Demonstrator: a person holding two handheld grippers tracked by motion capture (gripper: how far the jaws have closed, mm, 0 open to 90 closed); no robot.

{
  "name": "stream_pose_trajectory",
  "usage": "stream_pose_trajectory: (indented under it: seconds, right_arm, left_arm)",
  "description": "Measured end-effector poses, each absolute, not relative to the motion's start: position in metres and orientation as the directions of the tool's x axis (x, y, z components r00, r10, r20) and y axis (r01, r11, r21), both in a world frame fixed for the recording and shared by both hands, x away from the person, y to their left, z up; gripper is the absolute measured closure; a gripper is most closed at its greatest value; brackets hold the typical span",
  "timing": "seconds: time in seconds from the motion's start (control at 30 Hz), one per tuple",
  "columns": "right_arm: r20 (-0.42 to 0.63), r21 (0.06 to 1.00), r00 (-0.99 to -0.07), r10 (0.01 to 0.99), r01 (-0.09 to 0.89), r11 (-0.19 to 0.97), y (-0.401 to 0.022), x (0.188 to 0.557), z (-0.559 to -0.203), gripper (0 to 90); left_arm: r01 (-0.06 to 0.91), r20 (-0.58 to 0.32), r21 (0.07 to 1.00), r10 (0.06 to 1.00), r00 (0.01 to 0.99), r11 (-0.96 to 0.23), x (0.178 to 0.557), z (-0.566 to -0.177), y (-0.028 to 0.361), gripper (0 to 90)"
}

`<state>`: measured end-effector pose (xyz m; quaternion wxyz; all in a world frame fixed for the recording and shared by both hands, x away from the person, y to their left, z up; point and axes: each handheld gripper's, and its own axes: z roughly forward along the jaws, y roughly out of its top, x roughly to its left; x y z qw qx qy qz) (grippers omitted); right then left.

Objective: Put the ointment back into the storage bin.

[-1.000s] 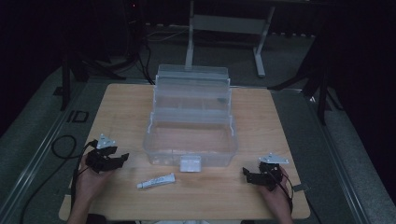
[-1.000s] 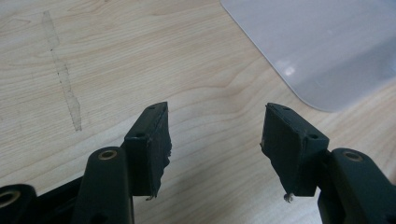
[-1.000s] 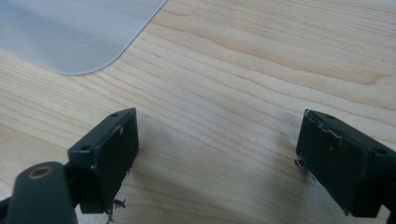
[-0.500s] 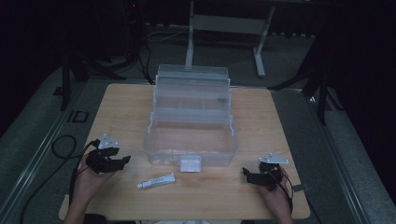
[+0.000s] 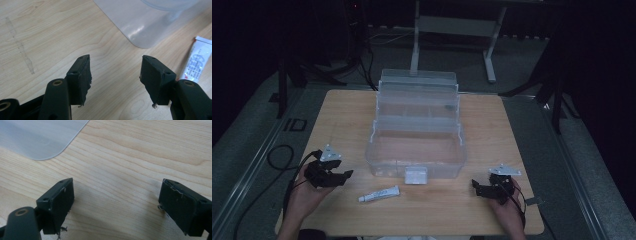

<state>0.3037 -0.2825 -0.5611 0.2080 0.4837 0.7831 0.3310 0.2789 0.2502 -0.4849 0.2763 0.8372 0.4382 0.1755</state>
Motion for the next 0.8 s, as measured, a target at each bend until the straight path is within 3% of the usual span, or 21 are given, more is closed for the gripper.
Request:
stream_pose_trajectory:
  seconds: [0.8]
  right_arm:
    - [-0.006,0.72,-0.447,0.895,0.619,0.314,-0.282,0.304,-0.561,12.8]
  left_arm:
    - [0.587,0.058,0.539,0.722,0.689,-0.604,0.272,-0.475,0.231,41.3]
